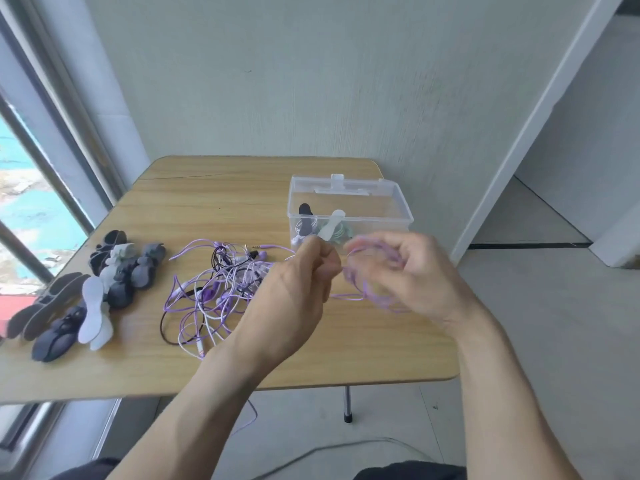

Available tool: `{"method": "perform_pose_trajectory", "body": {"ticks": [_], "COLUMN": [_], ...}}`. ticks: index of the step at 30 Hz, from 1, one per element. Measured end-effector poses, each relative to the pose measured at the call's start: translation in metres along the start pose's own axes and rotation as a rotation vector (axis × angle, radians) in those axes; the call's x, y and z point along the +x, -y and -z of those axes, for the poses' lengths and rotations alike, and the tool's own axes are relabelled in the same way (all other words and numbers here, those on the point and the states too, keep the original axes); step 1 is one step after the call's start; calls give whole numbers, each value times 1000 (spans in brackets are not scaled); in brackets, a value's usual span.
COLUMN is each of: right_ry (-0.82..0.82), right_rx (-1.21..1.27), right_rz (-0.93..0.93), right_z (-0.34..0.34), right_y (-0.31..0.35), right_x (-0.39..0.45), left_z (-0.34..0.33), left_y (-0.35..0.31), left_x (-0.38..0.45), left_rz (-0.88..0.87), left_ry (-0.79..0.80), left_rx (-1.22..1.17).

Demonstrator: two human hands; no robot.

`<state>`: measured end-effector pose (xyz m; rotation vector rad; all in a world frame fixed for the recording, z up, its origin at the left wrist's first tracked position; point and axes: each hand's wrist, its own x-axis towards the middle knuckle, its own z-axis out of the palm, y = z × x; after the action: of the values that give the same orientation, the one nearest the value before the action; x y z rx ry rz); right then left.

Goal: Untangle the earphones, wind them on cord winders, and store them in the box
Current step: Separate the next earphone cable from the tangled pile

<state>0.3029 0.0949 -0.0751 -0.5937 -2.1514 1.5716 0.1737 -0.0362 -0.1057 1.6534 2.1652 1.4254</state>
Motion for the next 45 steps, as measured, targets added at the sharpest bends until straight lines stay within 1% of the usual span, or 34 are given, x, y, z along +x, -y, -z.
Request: {"method": "perform_pose_trajectory", "body": {"ticks": [1, 2, 3, 4, 6, 8, 10, 11, 12, 14, 16, 18, 20, 22, 24, 26, 27, 28, 29, 30, 31, 32, 33, 34, 36, 37, 38, 39, 41, 43, 45], "right_ry": [150, 264, 284, 245, 33, -135, -227, -266, -294, -300, -247, -188, -243, -346, -433, -513, -575, -640, -702, -737, -719, -635, -501, -342, -62, 40, 105, 135, 91, 22, -10], "right_rx": [-1, -22, -69, -76, -88, -9, 92, 97, 80, 19, -32, -62, -61, -94, -233, -374, -441, -505, -546, -535, -457, -326, -189, -106, -145, -169, -148, -87, 15, 23, -10], "right_rz": [-39, -67, -59, -38, 23, 54, 56, 48, 36, 19, 0, -37, -87, -139, -223, -306, -315, -272, -182, -67, 45, 148, 228, 288, 364, 356, 318, 274, 210, 189, 185], "right_z": [-4, -8, -11, -15, -16, -11, -5, -2, -1, 3, 5, 6, 10, 16, 26, 30, 29, 25, 19, 10, -1, -16, -31, -46, -71, -80, -88, -92, -97, -95, -95], "right_y": [-1, -1, -3, 1, -1, -2, -6, -8, -8, -9, -9, -10, -15, -23, -31, -34, -35, -34, -33, -27, -21, -14, -6, -1, 1, -1, -3, -4, -4, -6, -7], "right_x": [-1, -1, 0, 2, 8, 12, 17, 18, 18, 18, 17, 16, 16, 19, 21, 21, 21, 21, 21, 20, 20, 21, 19, 18, 16, 16, 16, 17, 20, 24, 29], "left_z": [3, 4, 6, 7, 12, 21, 31, 35, 40, 50, 60, 68, 72, 77, 80, 83, 85, 86, 86, 85, 83, 81, 79, 76, 71, 70, 71, 73, 77, 83, 90], "left_y": [-3, -4, -4, -3, 0, 7, 12, 15, 16, 20, 25, 30, 34, 39, 44, 48, 49, 50, 50, 47, 45, 44, 42, 40, 37, 35, 34, 34, 34, 32, 34], "left_x": [0, -1, -1, -1, 0, 0, 0, 0, 0, 0, -3, -8, -14, -19, -22, -25, -26, -27, -27, -28, -28, -28, -29, -29, -30, -30, -31, -30, -29, -26, -23], "left_rz": [-18, -27, -17, 1, 53, 116, 194, 232, 267, 317, 336, 353, 383, 429, 458, 467, 476, 488, 501, 506, 506, 504, 498, 488, 446, 426, 421, 432, 481, 524, 534], "left_ry": [-34, -67, -88, -86, -31, 63, 164, 195, 206, 194, 212, 265, 289, 241, 188, 170, 181, 203, 232, 255, 263, 249, 229, 207, 184, 181, 167, 143, 71, -10, -89], "left_rx": [-13, -15, -4, 18, 41, 10, -44, -94, -177, -404, -581, -722, -848, -937, -918, -785, -708, -642, -594, -572, -564, -561, -549, -539, -578, -623, -675, -742, -915, -1092, -1196]}}
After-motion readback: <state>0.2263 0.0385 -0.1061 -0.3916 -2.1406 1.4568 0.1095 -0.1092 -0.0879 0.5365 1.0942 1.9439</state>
